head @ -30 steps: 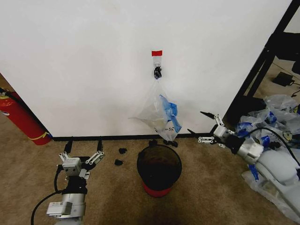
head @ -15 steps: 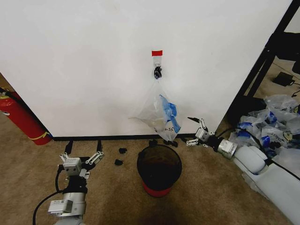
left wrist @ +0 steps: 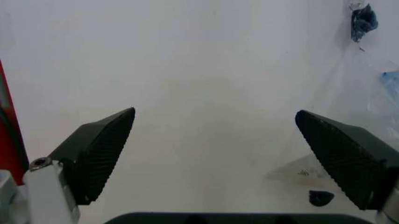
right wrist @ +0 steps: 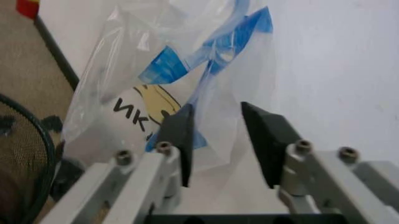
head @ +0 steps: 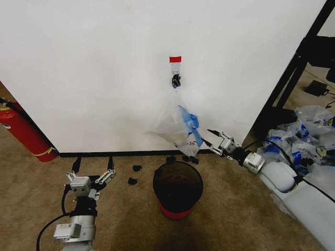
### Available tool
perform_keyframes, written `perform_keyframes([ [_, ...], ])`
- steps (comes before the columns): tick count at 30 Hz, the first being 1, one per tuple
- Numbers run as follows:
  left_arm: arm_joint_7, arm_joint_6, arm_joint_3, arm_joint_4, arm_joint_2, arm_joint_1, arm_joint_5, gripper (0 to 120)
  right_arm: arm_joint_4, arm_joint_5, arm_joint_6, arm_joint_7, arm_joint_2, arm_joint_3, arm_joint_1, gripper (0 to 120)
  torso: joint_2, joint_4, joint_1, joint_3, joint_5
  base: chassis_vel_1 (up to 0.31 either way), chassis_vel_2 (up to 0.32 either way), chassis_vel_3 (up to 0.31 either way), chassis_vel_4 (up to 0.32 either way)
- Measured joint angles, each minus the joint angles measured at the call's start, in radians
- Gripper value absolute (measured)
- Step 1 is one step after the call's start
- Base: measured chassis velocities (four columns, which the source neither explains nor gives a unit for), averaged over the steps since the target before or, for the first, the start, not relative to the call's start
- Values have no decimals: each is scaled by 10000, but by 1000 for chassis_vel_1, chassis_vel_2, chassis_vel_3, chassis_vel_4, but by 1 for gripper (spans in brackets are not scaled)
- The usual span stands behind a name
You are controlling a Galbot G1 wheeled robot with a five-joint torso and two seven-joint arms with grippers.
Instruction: Pick up the garbage bag from the wall and place it over the trash bin.
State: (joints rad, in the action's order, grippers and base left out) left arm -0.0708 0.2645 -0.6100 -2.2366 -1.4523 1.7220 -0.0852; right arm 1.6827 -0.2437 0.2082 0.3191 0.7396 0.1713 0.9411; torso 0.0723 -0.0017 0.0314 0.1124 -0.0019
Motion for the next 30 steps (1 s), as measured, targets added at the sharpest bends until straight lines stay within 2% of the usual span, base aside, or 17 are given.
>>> perform_keyframes([
  [5,3,21,22,-122,-5,69,59,100,208,-1060,-331,-403,-62,72,225,6,0,1,0,0,0,0,0,0,0],
  [8,4,22,17,-173,-1,80,61,100,279,-1442,-460,-530,-110,111,301,0,0,1,0,0,1,0,0,0,0],
  [17,32,-38,27,-266,153,5,97,100,670,-3763,-925,-1240,-213,301,717,0,0,1,0,0,0,0,0,0,0],
  [21,44,-69,65,-272,166,-14,96,100,818,-4279,-904,-689,-285,395,836,0,0,0,0,0,1,0,0,0,0],
  [23,48,-70,100,-235,167,-18,98,100,976,-4432,-895,52,-406,405,854,0,0,1,0,-1,1,0,0,0,0],
  [27,50,-67,121,-106,150,-56,103,100,877,-3512,-924,1030,-561,-155,178,19,0,2,0,0,0,0,0,0,0],
  [29,50,-67,119,-100,146,-58,102,100,852,-3444,-924,1036,-557,-214,111,21,0,1,0,0,0,0,0,0,0],
  [30,51,-64,114,-85,143,-61,98,100,750,-3154,-925,1020,-514,-469,-167,26,0,2,0,0,-1,0,0,0,0],
])
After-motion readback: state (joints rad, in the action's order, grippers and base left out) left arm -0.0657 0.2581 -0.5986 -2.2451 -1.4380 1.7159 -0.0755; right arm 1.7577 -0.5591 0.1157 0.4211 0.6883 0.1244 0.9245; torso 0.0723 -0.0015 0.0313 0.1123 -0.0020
